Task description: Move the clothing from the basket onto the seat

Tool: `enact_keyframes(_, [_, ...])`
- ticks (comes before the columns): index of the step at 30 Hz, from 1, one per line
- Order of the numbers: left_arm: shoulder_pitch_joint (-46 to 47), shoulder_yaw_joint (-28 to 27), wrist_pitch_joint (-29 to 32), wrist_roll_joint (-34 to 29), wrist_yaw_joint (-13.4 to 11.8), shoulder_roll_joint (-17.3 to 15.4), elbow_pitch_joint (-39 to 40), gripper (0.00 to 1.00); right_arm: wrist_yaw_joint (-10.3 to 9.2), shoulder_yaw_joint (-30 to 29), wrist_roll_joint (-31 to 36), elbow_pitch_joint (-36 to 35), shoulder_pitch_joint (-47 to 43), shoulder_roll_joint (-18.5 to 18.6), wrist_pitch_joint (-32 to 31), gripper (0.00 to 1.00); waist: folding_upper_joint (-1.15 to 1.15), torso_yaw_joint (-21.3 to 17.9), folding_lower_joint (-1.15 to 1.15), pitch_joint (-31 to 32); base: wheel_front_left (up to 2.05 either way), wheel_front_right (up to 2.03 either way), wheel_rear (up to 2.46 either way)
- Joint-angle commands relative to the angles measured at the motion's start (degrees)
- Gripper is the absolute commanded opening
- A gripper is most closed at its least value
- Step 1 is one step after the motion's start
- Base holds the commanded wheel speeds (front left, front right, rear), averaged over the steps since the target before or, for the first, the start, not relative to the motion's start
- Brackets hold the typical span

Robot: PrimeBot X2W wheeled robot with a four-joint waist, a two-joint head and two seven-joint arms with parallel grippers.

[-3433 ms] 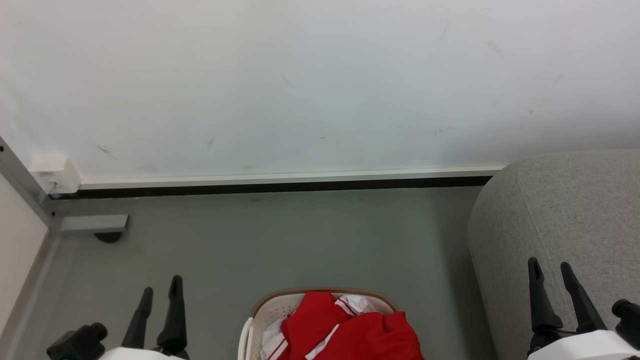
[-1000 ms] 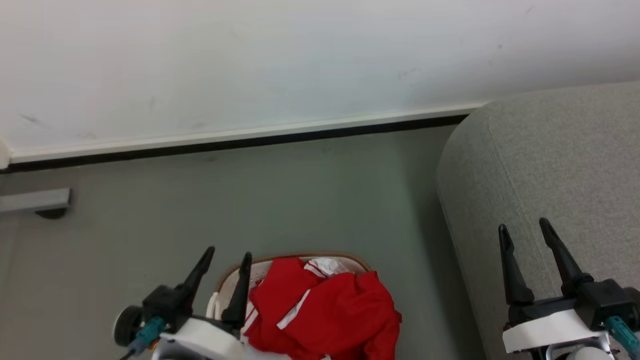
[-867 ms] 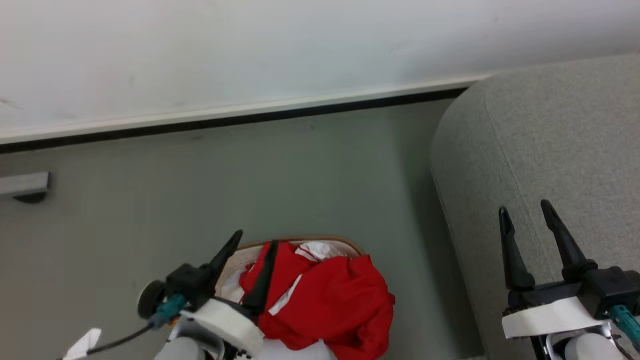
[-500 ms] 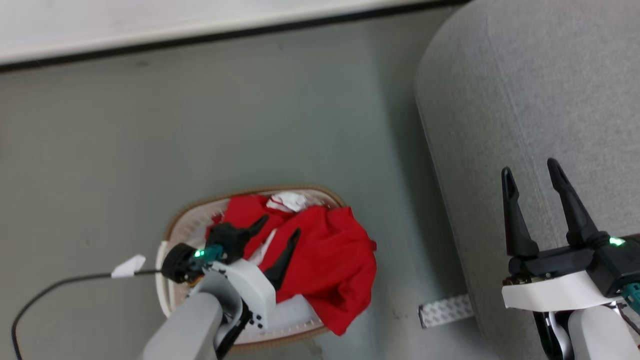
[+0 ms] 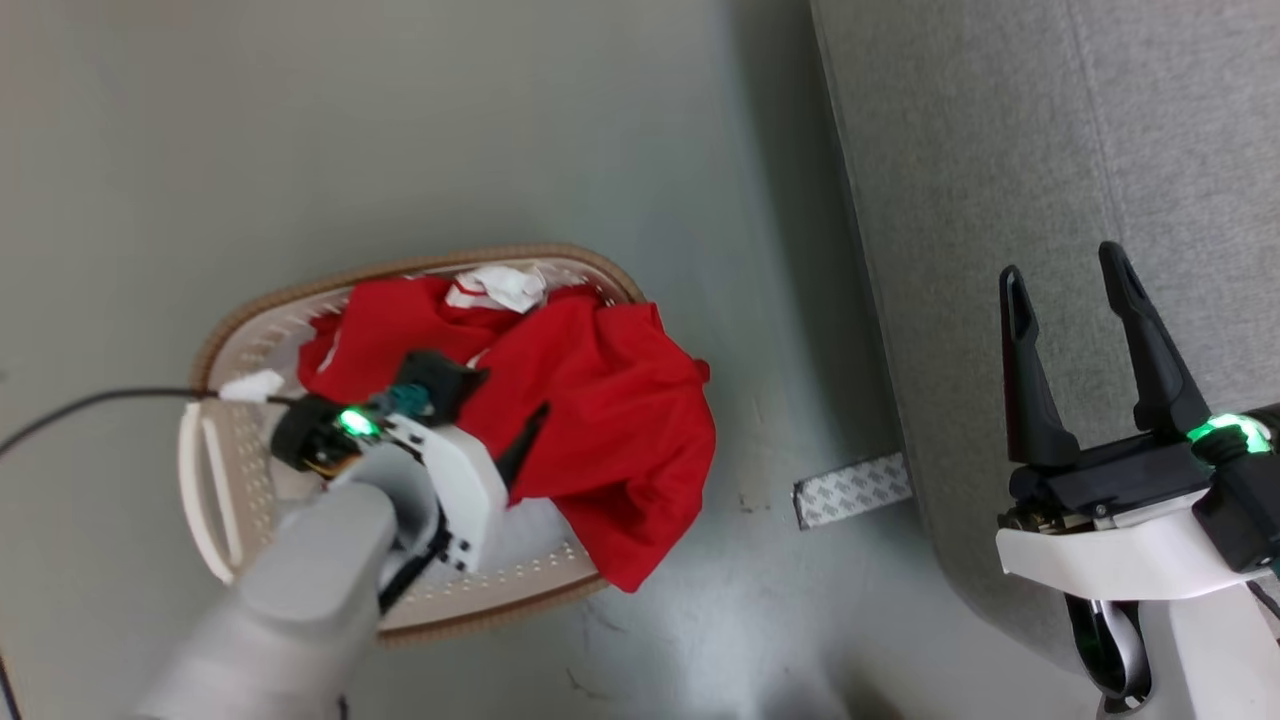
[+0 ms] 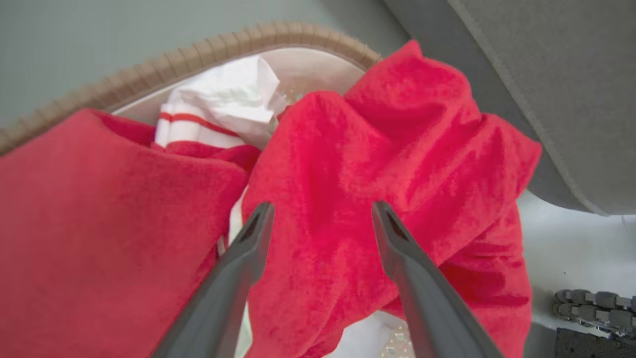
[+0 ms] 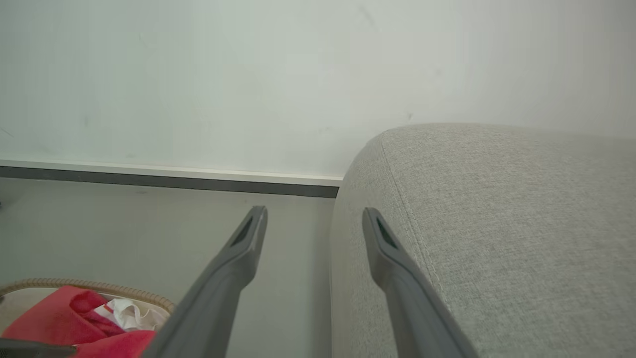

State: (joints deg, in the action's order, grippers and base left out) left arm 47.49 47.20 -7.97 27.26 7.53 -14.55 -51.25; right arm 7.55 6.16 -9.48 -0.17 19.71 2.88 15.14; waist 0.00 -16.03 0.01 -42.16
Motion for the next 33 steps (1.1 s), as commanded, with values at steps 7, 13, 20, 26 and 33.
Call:
enact_keyframes(7, [6.9, 4.0, -0.1, 3.0, -0.1, -3.4, -5.4, 1.0, -0.12, -0.3, -1.1, -2.4, 0.4, 0.0, 0.0, 1.0, 0.0, -1.3, -0.01, -5.9, 0.0, 0.0, 0.0])
enact_keyframes(13, [9.8, 4.8, -1.6, 4.1, -0.1, -2.2, -9.9, 1.0, -0.12, -0.8, -1.0, -2.8, -0.7, 0.0, 0.0, 1.0, 0.0, -0.4, -0.01, -6.8, 0.0, 0.0, 0.0])
enact_keyframes(20, [9.4, 9.0, -0.7, 4.7, -0.1, -0.1, -12.1, 1.0, -0.12, -0.8, -0.3, -3.1, 0.1, 0.0, 0.0, 1.0, 0.0, 0.2, -0.01, -7.6, 0.0, 0.0, 0.0])
enact_keyframes(26, [10.7, 11.1, -2.9, 6.3, -0.1, 1.6, -12.5, 0.0, -0.12, -1.5, 0.5, -3.1, -0.8, 0.0, 0.0, 1.0, 0.0, 1.3, -0.01, -8.0, 0.0, 0.0, 0.0])
enact_keyframes(33, [7.9, 12.4, -5.7, 9.9, -0.1, 1.6, -10.6, 0.0, -0.12, -0.6, -0.7, -1.1, 0.4, 0.0, 0.0, 1.0, 0.0, 2.7, -0.01, -3.6, 0.0, 0.0, 0.0])
